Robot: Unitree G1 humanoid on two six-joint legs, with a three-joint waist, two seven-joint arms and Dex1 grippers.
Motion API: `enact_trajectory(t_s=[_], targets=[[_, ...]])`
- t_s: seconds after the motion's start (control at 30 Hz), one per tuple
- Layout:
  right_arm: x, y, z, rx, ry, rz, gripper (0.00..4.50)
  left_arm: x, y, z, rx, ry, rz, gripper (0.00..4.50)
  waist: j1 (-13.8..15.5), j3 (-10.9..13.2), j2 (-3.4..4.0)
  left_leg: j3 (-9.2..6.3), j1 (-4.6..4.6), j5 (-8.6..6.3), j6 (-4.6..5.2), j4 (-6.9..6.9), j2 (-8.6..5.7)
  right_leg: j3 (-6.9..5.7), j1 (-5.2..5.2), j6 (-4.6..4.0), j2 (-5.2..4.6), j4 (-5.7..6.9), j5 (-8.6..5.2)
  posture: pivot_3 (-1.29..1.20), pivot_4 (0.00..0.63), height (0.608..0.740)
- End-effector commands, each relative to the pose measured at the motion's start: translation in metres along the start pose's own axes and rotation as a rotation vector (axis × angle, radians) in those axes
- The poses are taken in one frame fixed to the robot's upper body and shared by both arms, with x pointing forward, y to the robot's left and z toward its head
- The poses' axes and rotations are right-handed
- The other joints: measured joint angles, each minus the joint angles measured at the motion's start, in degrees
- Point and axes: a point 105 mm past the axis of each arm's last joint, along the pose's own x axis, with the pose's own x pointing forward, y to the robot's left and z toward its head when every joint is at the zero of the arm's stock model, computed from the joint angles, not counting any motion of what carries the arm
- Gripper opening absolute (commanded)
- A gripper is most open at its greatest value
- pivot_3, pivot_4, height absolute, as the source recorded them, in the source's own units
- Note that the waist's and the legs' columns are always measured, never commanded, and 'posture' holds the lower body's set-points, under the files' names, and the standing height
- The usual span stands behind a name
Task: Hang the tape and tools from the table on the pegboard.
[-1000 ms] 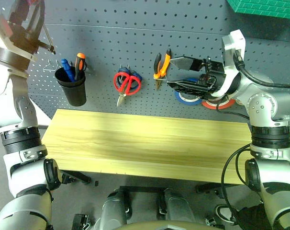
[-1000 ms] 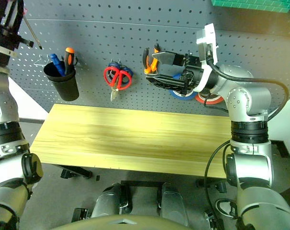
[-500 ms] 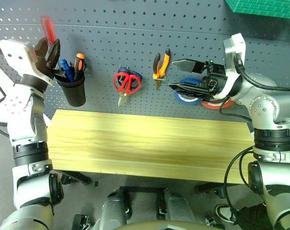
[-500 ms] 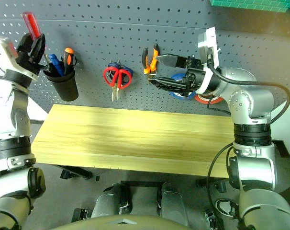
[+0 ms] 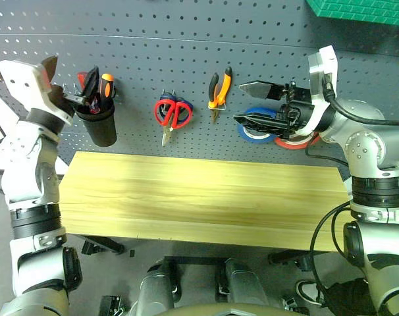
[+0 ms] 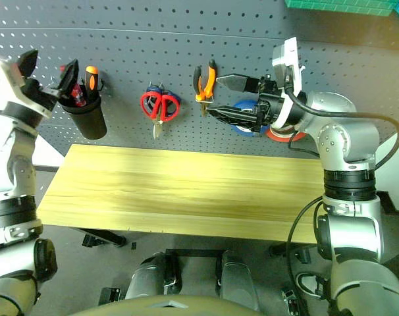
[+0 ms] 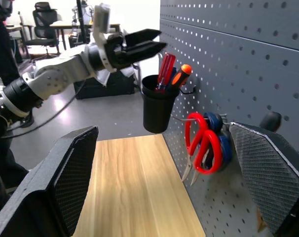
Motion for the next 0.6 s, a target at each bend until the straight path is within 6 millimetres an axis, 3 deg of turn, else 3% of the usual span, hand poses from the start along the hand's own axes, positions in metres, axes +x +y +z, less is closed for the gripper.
enact_trajectory(t_s=[0.03, 0.13, 0.27, 0.47, 0.6], targets=[[-0.007, 0.002, 0.008, -0.023, 0.008, 0.005, 4.5, -0.016, -0.011, 0.026, -0.01, -0.062, -0.167, 4.47, -0.1, 0.0, 0.0, 0.01, 0.02, 0.0, 0.0, 0.0, 0.0, 0.0, 0.01, 0.0, 0.0, 0.01, 0.0, -0.05, 0.083, 0.73], [-0.012, 0.004, 0.004, 0.008, 0.035, 0.02, 4.5, -0.033, -0.026, 0.028, -0.057, -0.032, -0.337, 4.47, -0.2, 0.0, 0.01, 0.05, 0.08, 0.0, -0.01, -0.02, 0.03, 0.04, 0.0, 0.0, 0.0, 0.05, -0.02, -0.05, 0.088, 0.73], [-0.017, 0.014, -0.016, 0.093, 0.118, 0.073, 4.5, -0.064, -0.045, 0.001, -0.093, 0.195, -0.569, 4.47, -0.1, 0.0, -0.01, 0.07, 0.26, -0.02, -0.01, -0.03, 0.04, 0.07, 0.13, -0.01, -0.01, 0.11, -0.03, -0.04, 0.092, 0.73], [-0.029, 0.024, -0.056, 0.133, 0.248, 0.112, 4.5, -0.089, -0.076, -0.026, -0.18, 0.317, -0.759, 4.47, -0.1, -0.1, 0.04, 0.09, 0.51, -0.18, -0.06, -0.1, 0.02, 0.15, 0.29, -0.06, -0.09, 0.11, -0.06, -0.06, 0.096, 0.73], [-0.034, 0.028, -0.069, 0.164, 0.275, 0.125, 4.5, -0.105, -0.081, -0.044, -0.22, 0.362, -0.824, 4.47, -0.2, -0.1, 0.06, 0.1, 0.54, -0.16, -0.06, -0.1, 0.03, 0.19, 0.23, -0.11, -0.09, 0.19, -0.09, -0.07, 0.1, 0.73]])
